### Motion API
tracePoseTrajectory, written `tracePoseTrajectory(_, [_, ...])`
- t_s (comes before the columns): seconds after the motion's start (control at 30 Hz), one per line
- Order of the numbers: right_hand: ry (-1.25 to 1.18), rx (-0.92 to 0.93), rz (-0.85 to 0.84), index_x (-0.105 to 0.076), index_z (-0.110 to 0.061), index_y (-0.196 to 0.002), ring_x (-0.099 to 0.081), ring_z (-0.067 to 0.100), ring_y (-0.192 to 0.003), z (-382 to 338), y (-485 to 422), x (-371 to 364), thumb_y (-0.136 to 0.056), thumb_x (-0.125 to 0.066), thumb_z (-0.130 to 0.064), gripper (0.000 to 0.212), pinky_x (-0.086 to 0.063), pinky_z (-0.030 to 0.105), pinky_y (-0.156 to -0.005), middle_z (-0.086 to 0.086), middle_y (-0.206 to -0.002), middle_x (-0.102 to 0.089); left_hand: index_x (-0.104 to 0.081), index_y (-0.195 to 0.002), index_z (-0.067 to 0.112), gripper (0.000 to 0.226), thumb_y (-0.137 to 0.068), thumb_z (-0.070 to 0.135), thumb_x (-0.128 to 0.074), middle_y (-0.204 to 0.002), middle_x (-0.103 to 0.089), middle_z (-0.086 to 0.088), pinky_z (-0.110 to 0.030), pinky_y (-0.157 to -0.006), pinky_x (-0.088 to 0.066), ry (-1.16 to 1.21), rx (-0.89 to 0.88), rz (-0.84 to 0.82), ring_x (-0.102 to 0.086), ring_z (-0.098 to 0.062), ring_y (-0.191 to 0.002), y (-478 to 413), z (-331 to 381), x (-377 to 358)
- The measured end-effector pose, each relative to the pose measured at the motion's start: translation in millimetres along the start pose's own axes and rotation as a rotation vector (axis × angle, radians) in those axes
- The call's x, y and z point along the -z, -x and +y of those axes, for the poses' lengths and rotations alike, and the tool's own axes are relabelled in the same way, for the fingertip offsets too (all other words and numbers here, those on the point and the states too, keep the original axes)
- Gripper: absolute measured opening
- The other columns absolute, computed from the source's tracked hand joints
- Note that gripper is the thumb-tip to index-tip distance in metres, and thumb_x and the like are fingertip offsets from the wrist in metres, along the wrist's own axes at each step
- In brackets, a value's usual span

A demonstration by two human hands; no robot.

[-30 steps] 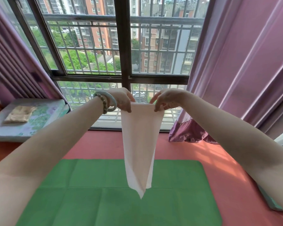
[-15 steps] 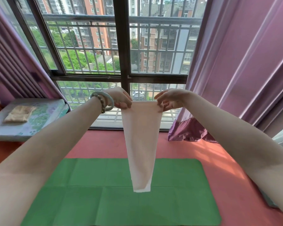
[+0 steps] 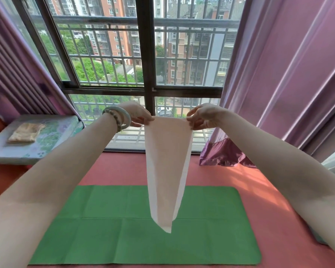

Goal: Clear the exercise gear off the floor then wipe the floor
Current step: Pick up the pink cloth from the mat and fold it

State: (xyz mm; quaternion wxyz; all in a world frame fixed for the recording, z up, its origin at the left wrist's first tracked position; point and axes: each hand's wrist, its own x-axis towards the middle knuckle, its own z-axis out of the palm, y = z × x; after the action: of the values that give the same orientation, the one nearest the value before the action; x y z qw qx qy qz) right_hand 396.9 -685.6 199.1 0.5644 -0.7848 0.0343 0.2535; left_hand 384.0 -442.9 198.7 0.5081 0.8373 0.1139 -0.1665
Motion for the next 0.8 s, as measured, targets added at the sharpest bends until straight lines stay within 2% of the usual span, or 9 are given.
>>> tracePoseTrajectory(0.07, [-0.014,0.032,0.046,-0.057,-0.004,-0.088,-0.063,0.020,-0.068,3,0,0,-0.084,-0.062,0.002,0.009,-0.059,0.031,-0.062,0.011,-0.077,-0.061,-0.068,-0.101,0.003,0.025,-0.076,0.006,-0.074,-0.091,-0.069,-0.009,-0.033,-0.089,-0.053,0.039,0.010,-0.009,-0.065,-0.017,-0.080,1,1,1])
tracePoseTrajectory(0.13, [-0.007,0.048,0.044,-0.058,-0.005,-0.086,-0.062,0.020,-0.071,2,0,0,-0.084,-0.063,-0.001,0.007,-0.057,0.031,-0.069,0.010,-0.079,-0.062,-0.066,-0.102,-0.001,0.026,-0.077,0.003,-0.072,-0.091,-0.069,-0.011,-0.030,-0.084,-0.055,0.071,0.002,-0.020,-0.065,-0.017,-0.077,5,2,-1])
tracePoseTrajectory(0.2, [0.010,0.045,-0.026,-0.059,-0.006,-0.092,-0.061,0.020,-0.079,0,-1,1,-0.083,-0.066,-0.004,0.011,-0.054,0.034,-0.080,0.009,-0.084,-0.062,-0.067,-0.099,0.000,0.023,-0.077,0.001,-0.072,-0.092,-0.069,-0.012,-0.029,-0.077,-0.057,0.089,-0.013,-0.012,-0.066,-0.019,-0.078,8,2,-3])
tracePoseTrajectory(0.27, [0.035,0.026,-0.120,-0.058,-0.007,-0.102,-0.058,0.020,-0.085,-2,-2,2,-0.080,-0.068,-0.002,0.025,-0.053,0.035,-0.086,0.009,-0.092,-0.059,-0.069,-0.095,0.002,0.021,-0.075,0.000,-0.073,-0.091,-0.071,-0.013,-0.030,-0.075,-0.058,0.109,-0.029,-0.008,-0.068,-0.020,-0.078,11,1,-4])
tracePoseTrajectory(0.33, [0.078,0.004,-0.166,-0.055,-0.005,-0.114,-0.058,0.019,-0.083,-3,-1,1,-0.078,-0.066,0.006,0.039,-0.055,0.031,-0.081,0.010,-0.095,-0.057,-0.070,-0.092,0.004,0.019,-0.074,-0.001,-0.074,-0.089,-0.072,-0.013,-0.030,-0.073,-0.059,0.129,-0.041,-0.015,-0.070,-0.018,-0.073,12,-1,-5])
tracePoseTrajectory(0.4, [0.104,-0.011,-0.172,-0.054,-0.006,-0.117,-0.059,0.020,-0.082,-4,1,-1,-0.078,-0.062,0.012,0.043,-0.056,0.028,-0.076,0.012,-0.096,-0.056,-0.070,-0.089,0.004,0.017,-0.073,-0.001,-0.074,-0.087,-0.072,-0.013,-0.029,-0.070,-0.059,0.150,-0.047,-0.021,-0.070,-0.017,-0.070,13,-2,-6])
tracePoseTrajectory(0.6, [0.128,0.004,-0.105,-0.060,-0.007,-0.103,-0.056,0.026,-0.100,-5,0,-2,-0.076,-0.056,0.018,0.037,-0.053,0.030,-0.084,0.014,-0.106,-0.056,-0.068,-0.092,0.005,0.020,-0.074,-0.003,-0.073,-0.091,-0.071,-0.015,-0.026,-0.067,-0.059,0.198,-0.092,0.019,-0.070,-0.020,-0.077,17,-2,-7])
tracePoseTrajectory(0.8, [0.096,0.023,-0.091,-0.061,-0.008,-0.091,-0.055,0.019,-0.085,-10,5,-5,-0.077,-0.053,0.017,0.030,-0.052,0.023,-0.071,0.010,-0.096,-0.055,-0.067,-0.093,0.003,0.023,-0.073,-0.007,-0.073,-0.096,-0.069,-0.018,-0.028,-0.067,-0.059,0.225,-0.135,0.115,-0.070,-0.025,-0.082,20,-3,-11])
